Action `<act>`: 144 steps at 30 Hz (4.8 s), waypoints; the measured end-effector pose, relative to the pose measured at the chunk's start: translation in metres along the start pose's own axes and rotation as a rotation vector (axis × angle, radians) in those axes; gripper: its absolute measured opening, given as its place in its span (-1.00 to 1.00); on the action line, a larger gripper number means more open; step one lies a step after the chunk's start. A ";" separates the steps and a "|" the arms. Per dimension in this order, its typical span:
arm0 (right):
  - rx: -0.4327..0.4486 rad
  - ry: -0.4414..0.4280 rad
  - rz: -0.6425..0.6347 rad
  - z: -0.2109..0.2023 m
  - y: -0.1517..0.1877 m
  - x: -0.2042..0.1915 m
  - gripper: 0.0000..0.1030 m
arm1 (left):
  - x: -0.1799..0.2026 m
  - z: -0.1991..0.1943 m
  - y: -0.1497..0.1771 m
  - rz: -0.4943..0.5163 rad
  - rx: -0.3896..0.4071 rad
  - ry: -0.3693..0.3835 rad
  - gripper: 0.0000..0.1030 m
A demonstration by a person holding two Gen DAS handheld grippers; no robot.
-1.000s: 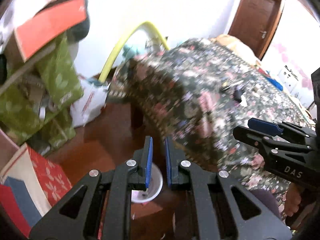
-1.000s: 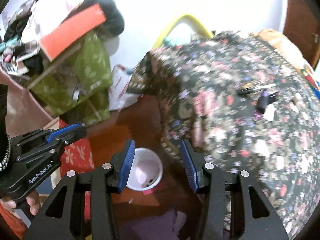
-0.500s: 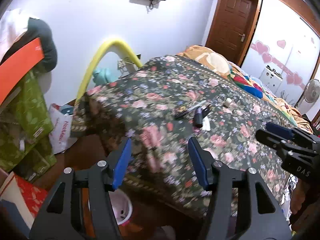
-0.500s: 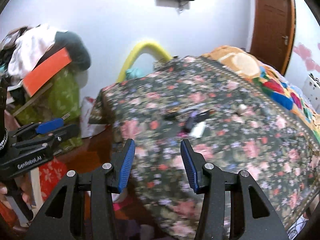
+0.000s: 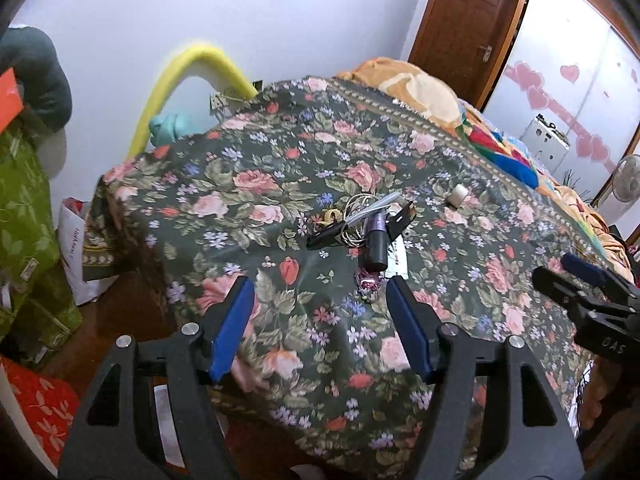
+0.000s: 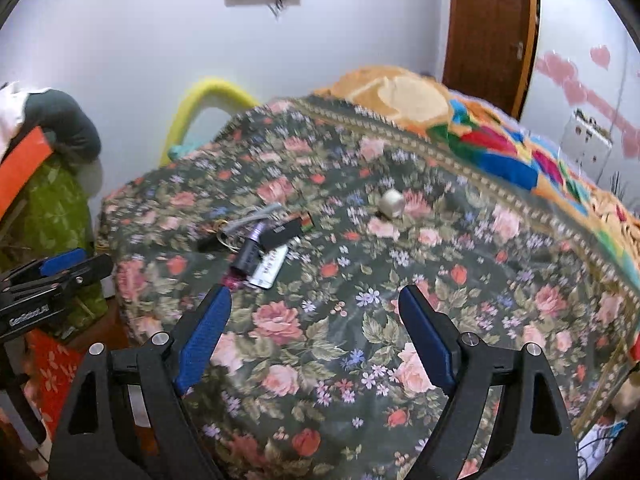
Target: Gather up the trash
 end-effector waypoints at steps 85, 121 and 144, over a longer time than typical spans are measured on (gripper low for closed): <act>-0.257 -0.036 -0.009 0.116 0.023 0.045 -0.56 | 0.026 0.122 0.011 0.050 -0.218 0.008 -0.36; -0.146 -0.207 -0.065 0.012 0.015 -0.139 -0.56 | -0.067 -0.046 0.036 0.025 -0.065 -0.006 -0.52; -0.387 -0.334 -0.157 0.089 0.082 -0.288 -0.56 | -0.227 -0.020 0.131 -0.104 -0.258 -0.125 -0.52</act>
Point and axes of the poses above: each gripper's, at about its wrist camera, not at the fingertips, and z roughly the way its jaws point, x to its right, y to its underside, the point moved 1 cm from there along z, roughly the way its jaws point, and after that the axes turned 12 degrees about -y, right-handed, at the moved point
